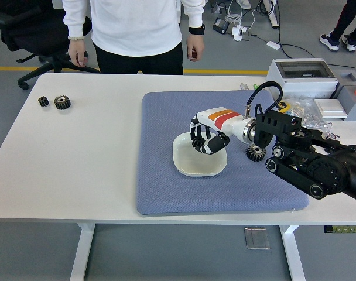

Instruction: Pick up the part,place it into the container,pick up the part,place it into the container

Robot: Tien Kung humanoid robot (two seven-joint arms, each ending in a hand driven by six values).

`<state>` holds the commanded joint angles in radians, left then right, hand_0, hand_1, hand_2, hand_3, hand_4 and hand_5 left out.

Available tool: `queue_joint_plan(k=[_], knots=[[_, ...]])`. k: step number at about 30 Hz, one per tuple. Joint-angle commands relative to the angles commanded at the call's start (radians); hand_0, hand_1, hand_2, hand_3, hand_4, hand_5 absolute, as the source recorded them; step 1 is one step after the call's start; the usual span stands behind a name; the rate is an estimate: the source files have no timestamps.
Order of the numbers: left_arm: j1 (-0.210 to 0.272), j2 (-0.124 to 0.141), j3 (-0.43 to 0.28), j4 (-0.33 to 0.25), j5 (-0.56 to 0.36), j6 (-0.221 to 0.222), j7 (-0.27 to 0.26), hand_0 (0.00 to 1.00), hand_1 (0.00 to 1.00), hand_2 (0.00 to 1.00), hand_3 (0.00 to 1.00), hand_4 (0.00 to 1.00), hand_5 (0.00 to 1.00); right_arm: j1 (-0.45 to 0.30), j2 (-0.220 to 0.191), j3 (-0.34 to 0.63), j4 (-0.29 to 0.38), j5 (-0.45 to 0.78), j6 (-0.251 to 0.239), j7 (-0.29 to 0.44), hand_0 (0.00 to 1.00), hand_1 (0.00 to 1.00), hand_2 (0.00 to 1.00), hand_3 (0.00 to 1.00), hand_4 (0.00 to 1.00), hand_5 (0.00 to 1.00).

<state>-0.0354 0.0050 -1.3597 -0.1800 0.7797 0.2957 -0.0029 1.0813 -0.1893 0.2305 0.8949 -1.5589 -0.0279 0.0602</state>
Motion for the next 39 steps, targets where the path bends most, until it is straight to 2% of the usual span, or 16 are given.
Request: queue_joint_plan(k=[2,3,8,9,14,15,20,21,24,26,27,32,38,39], knots=[[0.0,0.001,0.002,0.0,-0.001,0.0,0.0,0.691,0.674,0.774,0.675,0.787,0.646,-0.001,0.002,-0.004,-0.007,0.0,0.008,-0.005,0.152,0.369,0.47,0.48,0.702,0.092],[0.001,0.001,0.003,0.0,-0.001,0.0,0.0,0.692,0.674,0.774,0.675,0.787,0.646,-0.001,0.003,-0.005,-0.011,-0.003,0.012,-0.008,0.235,0.437,0.649,0.709,0.864,0.185],[0.003,0.001,0.002,0.0,0.003,0.0,0.002,0.692,0.674,0.774,0.675,0.787,0.646,-0.003,0.003,-0.003,-0.026,-0.014,0.048,-0.018,0.235,0.437,0.649,0.709,0.864,0.185],[0.003,0.001,0.001,0.0,0.004,0.0,0.002,0.692,0.674,0.774,0.674,0.787,0.646,-0.003,0.003,-0.002,-0.029,-0.015,0.053,-0.017,0.291,0.506,0.806,0.924,0.998,0.292],[0.002,0.0,0.001,0.0,0.004,0.0,0.002,0.692,0.674,0.774,0.674,0.787,0.646,-0.002,0.0,0.008,-0.035,-0.018,0.054,-0.007,0.291,0.506,0.806,0.924,0.998,0.292],[0.001,0.0,0.0,0.0,0.005,0.0,0.002,0.692,0.674,0.774,0.674,0.786,0.645,-0.002,-0.001,0.011,-0.035,-0.019,0.053,-0.006,0.339,0.56,0.869,0.998,0.998,0.347],[-0.001,0.001,0.001,0.0,0.001,0.0,-0.001,0.692,0.674,0.774,0.674,0.786,0.645,-0.003,-0.027,0.052,-0.022,-0.037,0.054,-0.003,0.339,0.56,0.869,0.998,0.998,0.347],[-0.001,0.001,0.0,0.0,0.002,0.0,-0.001,0.691,0.674,0.774,0.674,0.786,0.646,-0.002,-0.04,0.066,-0.015,-0.05,0.057,-0.004,0.346,0.555,0.815,0.936,0.998,0.354],[-0.001,0.002,0.001,0.0,-0.002,0.0,-0.003,0.691,0.674,0.774,0.674,0.786,0.646,0.0,-0.08,0.099,-0.004,-0.084,0.07,-0.01,0.346,0.555,0.815,0.936,0.998,0.354],[0.0,0.002,0.0,0.0,-0.004,0.0,-0.003,0.691,0.674,0.774,0.674,0.786,0.646,0.001,-0.099,0.112,-0.011,-0.098,0.079,-0.014,0.346,0.555,0.815,0.936,0.998,0.354],[0.0,0.002,-0.001,0.0,-0.003,0.0,-0.003,0.691,0.673,0.773,0.674,0.786,0.645,0.001,-0.114,0.12,-0.021,-0.107,0.086,-0.015,0.348,0.553,0.796,0.89,0.998,0.35],[0.002,0.001,-0.003,0.0,-0.003,0.0,-0.003,0.691,0.673,0.773,0.674,0.786,0.645,-0.002,-0.161,0.119,-0.057,-0.112,0.122,-0.028,0.348,0.553,0.796,0.89,0.998,0.35],[0.004,-0.001,-0.005,0.0,0.001,-0.001,0.001,0.69,0.67,0.773,0.674,0.786,0.646,-0.016,-0.178,0.082,-0.101,-0.108,0.15,-0.029,0.369,0.564,0.802,0.874,0.998,0.344],[0.004,-0.001,-0.005,0.0,0.001,-0.001,0.002,0.69,0.673,0.774,0.675,0.786,0.646,-0.019,-0.178,0.076,-0.108,-0.107,0.151,-0.028,0.482,0.642,0.812,0.869,0.998,0.347]])
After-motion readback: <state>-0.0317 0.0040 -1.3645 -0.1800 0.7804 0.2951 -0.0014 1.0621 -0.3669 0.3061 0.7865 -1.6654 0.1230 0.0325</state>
